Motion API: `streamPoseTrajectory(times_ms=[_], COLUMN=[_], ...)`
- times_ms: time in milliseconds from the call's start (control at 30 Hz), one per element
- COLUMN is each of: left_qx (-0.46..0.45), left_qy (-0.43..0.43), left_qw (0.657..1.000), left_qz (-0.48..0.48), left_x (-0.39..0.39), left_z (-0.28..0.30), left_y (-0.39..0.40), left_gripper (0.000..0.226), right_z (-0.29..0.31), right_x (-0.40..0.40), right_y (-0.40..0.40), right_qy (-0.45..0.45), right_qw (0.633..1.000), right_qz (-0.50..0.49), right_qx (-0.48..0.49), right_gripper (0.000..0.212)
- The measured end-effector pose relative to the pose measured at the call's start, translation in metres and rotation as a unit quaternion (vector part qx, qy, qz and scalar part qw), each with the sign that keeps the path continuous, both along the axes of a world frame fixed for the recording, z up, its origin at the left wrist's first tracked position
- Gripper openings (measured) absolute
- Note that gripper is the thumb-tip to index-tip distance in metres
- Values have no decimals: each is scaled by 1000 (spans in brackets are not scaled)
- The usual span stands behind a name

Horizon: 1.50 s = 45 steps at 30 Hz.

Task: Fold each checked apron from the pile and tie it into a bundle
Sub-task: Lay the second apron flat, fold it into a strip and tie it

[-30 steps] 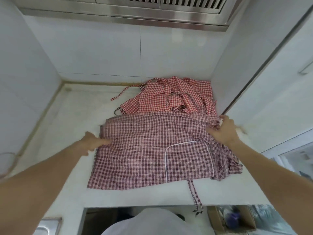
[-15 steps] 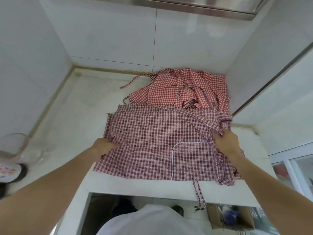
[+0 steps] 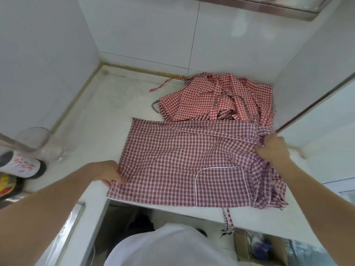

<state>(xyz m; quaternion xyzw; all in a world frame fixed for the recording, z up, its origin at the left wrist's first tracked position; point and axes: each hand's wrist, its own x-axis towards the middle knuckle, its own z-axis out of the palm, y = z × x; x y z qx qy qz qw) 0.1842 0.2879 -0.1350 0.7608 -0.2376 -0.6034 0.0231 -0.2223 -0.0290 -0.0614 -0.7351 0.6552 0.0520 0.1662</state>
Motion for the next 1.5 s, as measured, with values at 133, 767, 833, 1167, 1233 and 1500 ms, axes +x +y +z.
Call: streamPoseTrajectory(times_ms=[133,767,833,1167,1233,1500], left_qx=[-16,39,82,-176,-120,-55], left_qy=[-44,-281,-325,-305,-287,-317], left_qw=[998,950,924,907,915,895], left_qz=[43,-128,-185,-229,-256,-309], left_x=[-16,-45,-42,-46,-43,-42], left_z=[0,1,11,-4,-17,-29], left_y=[-4,12,8,-64,-60,-65], left_gripper=[70,54,51,100,115,122], right_z=[-23,-79,-81,-48,-51,-53], right_x=[33,95,98,121,117,115], right_y=[39,145,151,85,71,39], right_qy=[2,226,268,52,66,32], right_qw=[942,904,889,946,945,933], right_qz=[222,262,275,291,293,348], right_qx=[-251,249,250,-130,-131,-80], right_gripper=[51,145,146,47,57,36])
